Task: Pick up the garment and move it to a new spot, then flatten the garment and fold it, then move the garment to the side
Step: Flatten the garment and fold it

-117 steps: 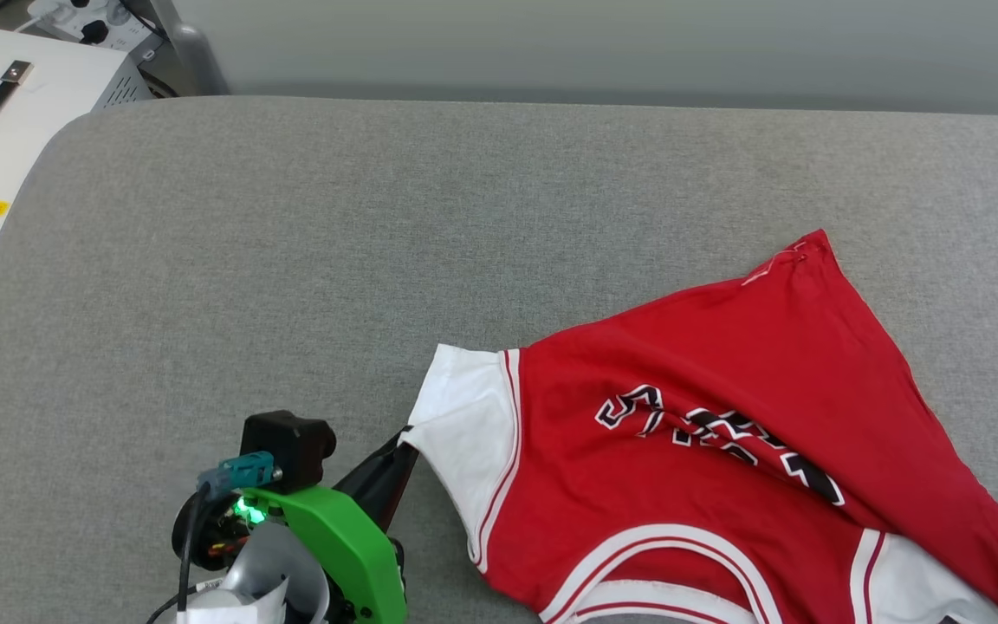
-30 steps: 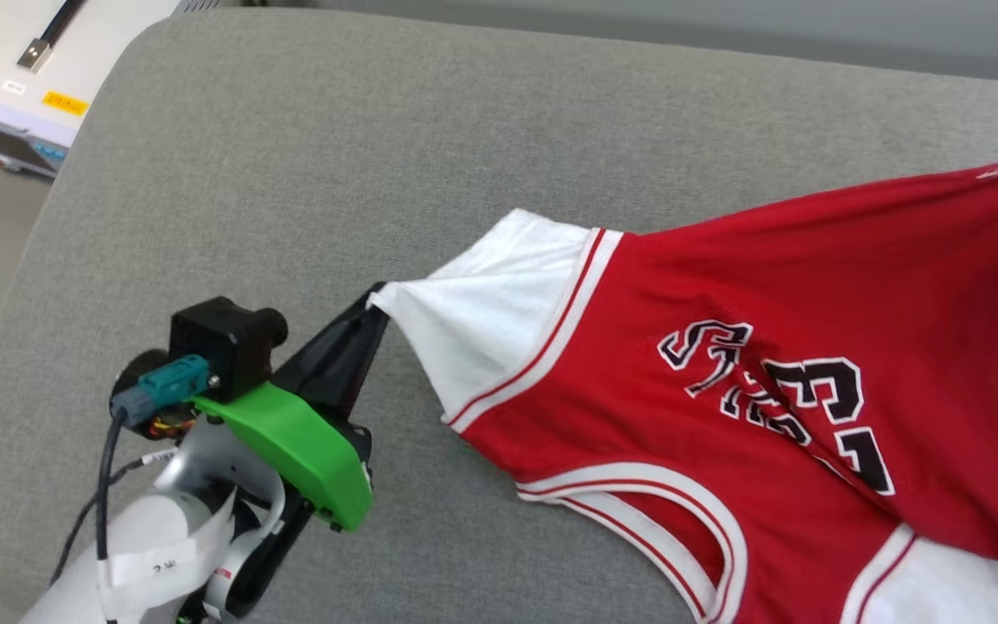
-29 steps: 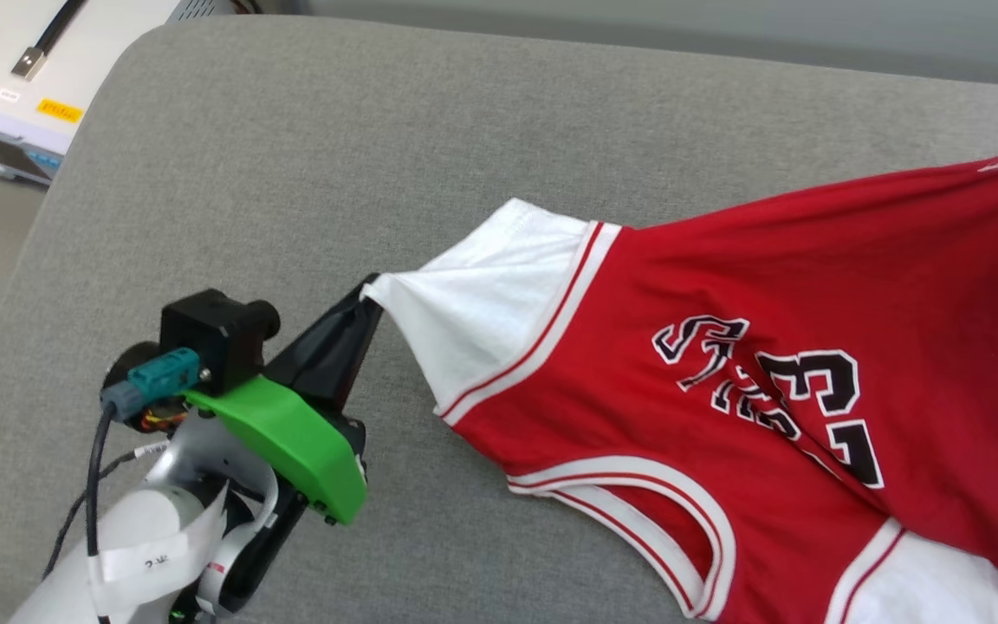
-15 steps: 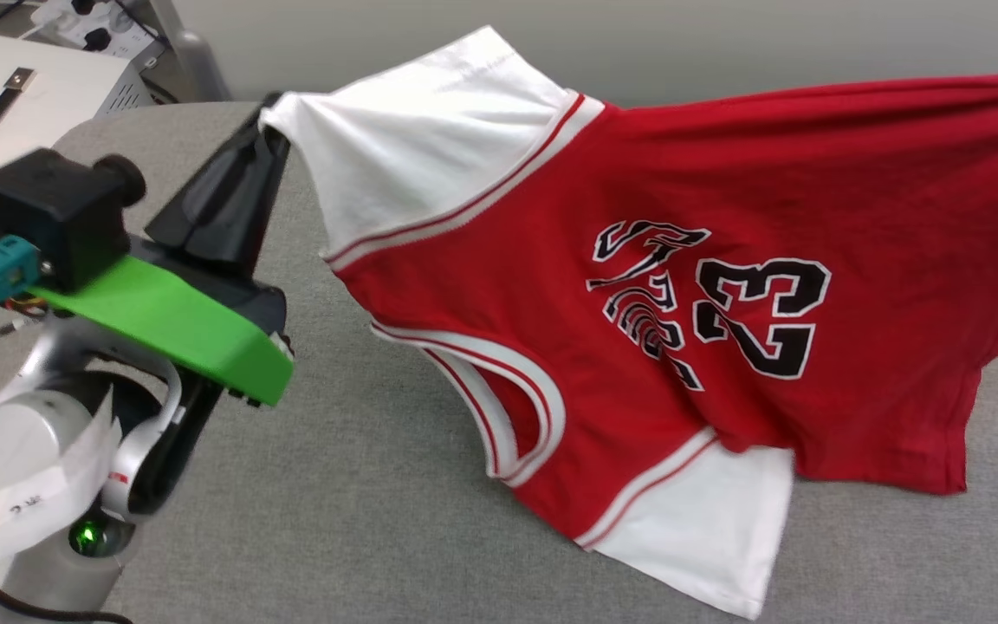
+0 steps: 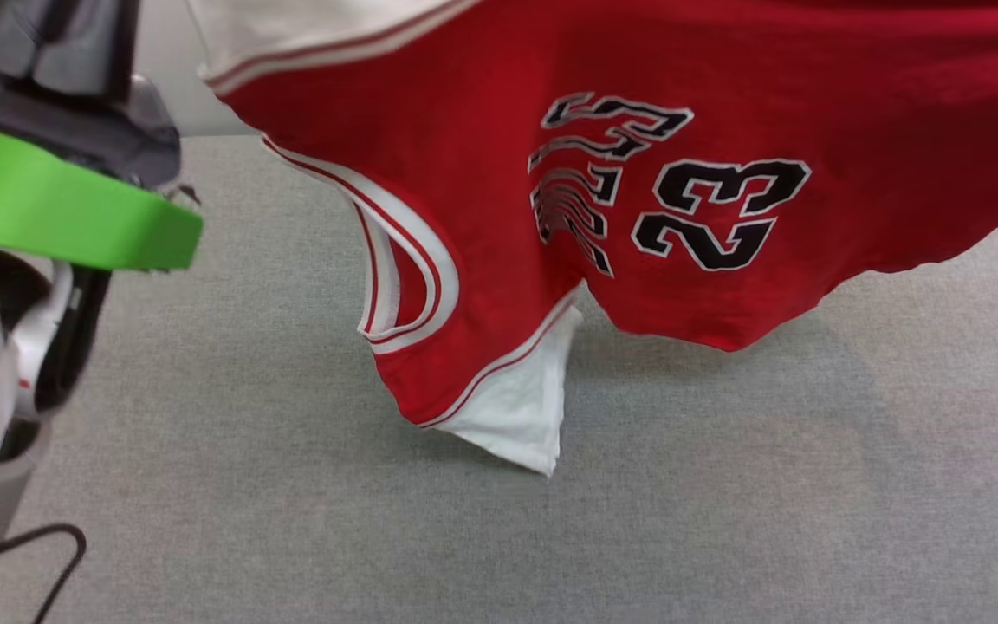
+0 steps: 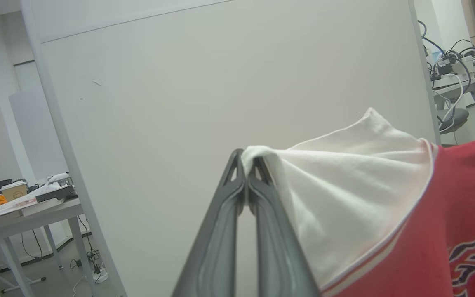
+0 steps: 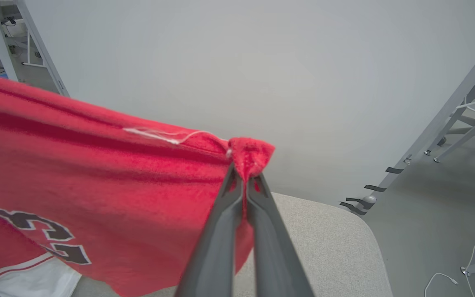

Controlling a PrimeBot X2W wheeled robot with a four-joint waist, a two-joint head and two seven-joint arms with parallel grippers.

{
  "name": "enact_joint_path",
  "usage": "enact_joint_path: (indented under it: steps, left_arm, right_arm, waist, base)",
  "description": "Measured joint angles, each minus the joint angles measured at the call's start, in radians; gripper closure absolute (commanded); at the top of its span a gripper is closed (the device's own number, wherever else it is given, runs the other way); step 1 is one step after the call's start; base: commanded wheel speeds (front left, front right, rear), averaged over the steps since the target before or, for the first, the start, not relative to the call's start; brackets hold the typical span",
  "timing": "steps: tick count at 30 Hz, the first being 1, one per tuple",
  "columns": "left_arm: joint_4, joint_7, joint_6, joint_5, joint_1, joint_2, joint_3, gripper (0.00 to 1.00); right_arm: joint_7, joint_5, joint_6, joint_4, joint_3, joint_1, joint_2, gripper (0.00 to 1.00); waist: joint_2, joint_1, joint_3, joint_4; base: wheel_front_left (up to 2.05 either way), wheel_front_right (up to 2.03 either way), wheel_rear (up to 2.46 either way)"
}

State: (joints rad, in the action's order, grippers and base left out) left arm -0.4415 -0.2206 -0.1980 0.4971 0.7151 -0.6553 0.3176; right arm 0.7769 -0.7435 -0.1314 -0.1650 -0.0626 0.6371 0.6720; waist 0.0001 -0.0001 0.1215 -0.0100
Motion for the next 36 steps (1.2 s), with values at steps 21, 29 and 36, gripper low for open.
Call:
enact_joint_path:
  steps: [21,29,36]
  left_arm:
    - [0.348,-0.072,0.265,-0.091,0.632,-0.095,0.051,1.0]
    - [0.63,-0.005,0.316,-0.182,1.007,-0.017,0.13,1.0]
    - [0.936,0.149,0.318,-0.265,1.269,0.064,0.158,1.0]
  right_arm:
    - [-0.2,0.105,-0.001,0.136,0.063,0.399,-0.015,1.0]
    - [-0.31,0.208,-0.001,0.339,0.123,0.694,-0.07,1.0]
    - [-0.475,0.345,-0.002,0.543,0.158,0.907,-0.15,1.0]
  waist:
    - [0.0,0.0001,0.288,-0.02]
    - [0.0,0.0003,0.441,-0.027]
    - [0.0,0.0003,0.56,-0.036]
  base:
    - [0.0,0.0,0.0]
    - [0.0,0.0,0.0]
    - [0.0,0.0,0.0]
